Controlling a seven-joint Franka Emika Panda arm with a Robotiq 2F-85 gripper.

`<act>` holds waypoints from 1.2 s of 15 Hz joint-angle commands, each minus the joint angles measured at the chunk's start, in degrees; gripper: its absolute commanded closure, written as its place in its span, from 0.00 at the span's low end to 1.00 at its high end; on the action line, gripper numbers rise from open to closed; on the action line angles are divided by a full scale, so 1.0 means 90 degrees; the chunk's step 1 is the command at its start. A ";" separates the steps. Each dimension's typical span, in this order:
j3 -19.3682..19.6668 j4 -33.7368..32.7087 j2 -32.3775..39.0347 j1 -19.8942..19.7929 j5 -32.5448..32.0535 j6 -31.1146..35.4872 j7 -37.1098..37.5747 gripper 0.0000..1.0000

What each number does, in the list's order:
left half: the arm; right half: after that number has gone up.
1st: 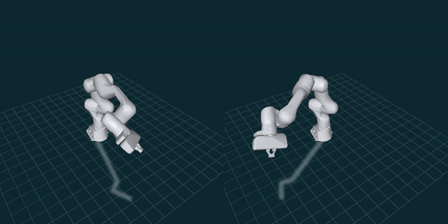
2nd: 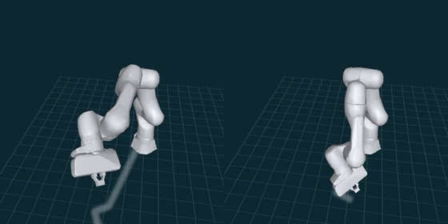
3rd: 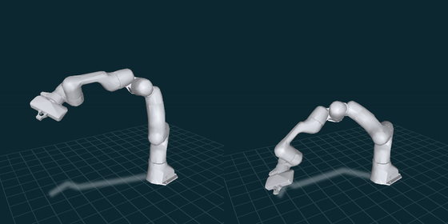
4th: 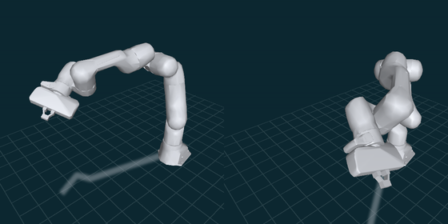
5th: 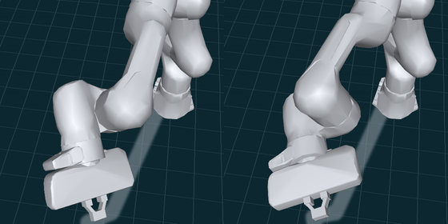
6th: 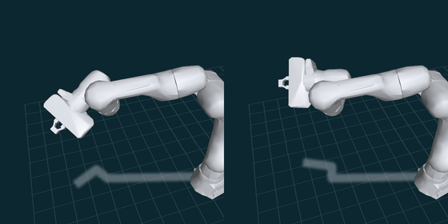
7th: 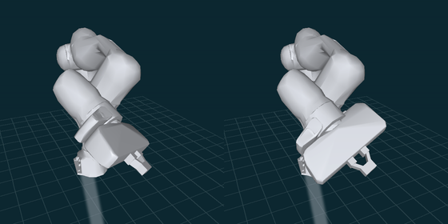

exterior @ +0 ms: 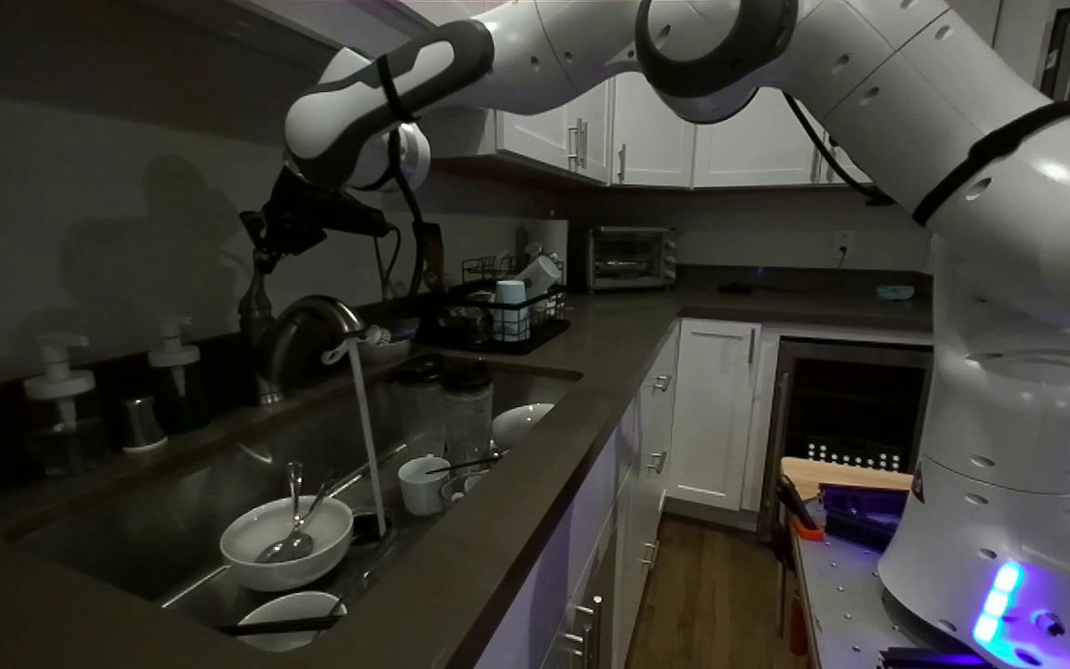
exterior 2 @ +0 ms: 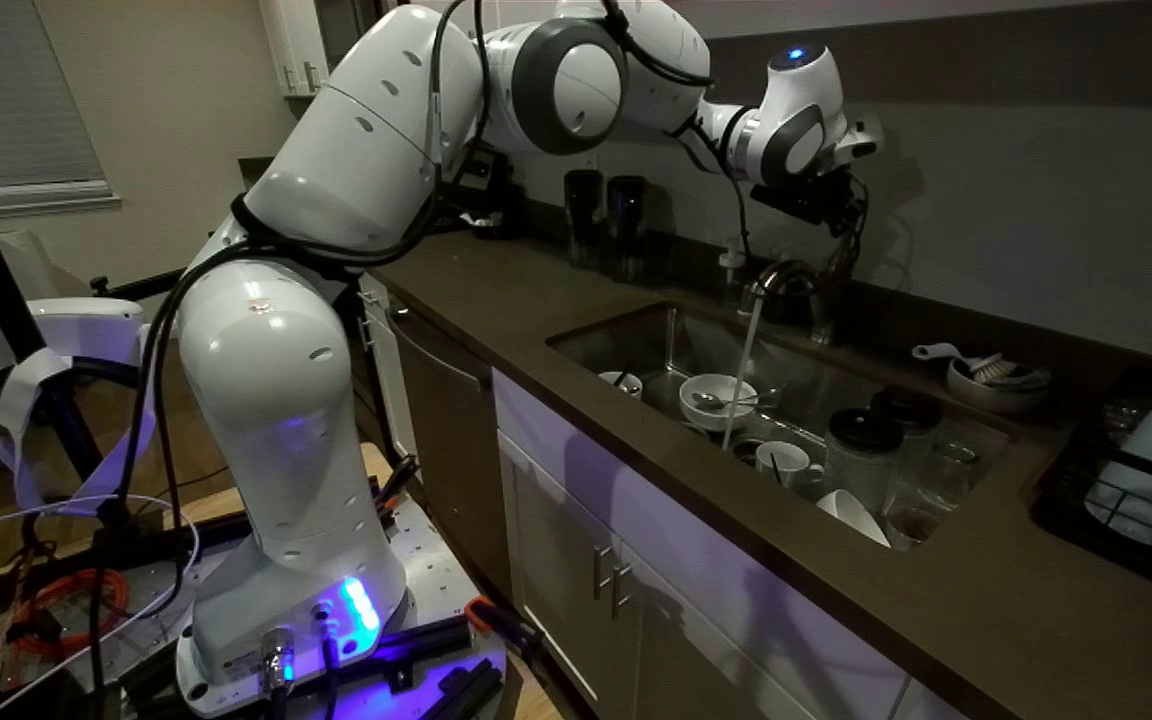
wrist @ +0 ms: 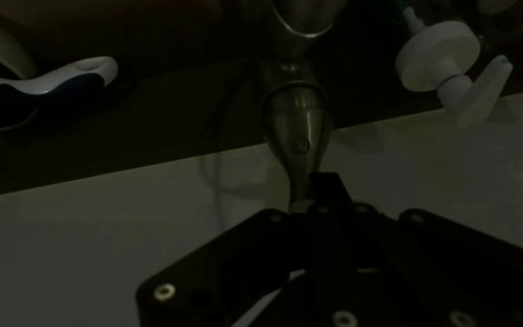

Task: Open the tap

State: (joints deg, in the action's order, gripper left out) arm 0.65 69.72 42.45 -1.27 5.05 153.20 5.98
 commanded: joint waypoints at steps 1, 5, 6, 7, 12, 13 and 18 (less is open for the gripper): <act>-0.0039 0.0519 -0.0318 -0.0160 0.0106 0.0478 -0.0058 0.97; -0.0054 0.1297 -0.0684 -0.0285 0.0154 0.1197 -0.0085 0.97; -0.0069 0.1564 -0.0832 -0.0342 0.0171 0.1422 -0.0102 0.97; -0.0099 0.1836 -0.0992 -0.0401 0.0184 0.1614 -0.0138 0.97; -0.0254 0.3319 -0.2081 -0.0627 0.0172 0.1431 -0.0359 0.97; -0.0233 0.3655 -0.2363 -0.0621 0.0146 0.1338 -0.0377 0.97; 0.0049 0.5037 -0.3725 -0.0456 -0.0061 0.0537 -0.0338 0.97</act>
State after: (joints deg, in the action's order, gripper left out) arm -0.01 106.12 17.99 -5.87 5.07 162.87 4.52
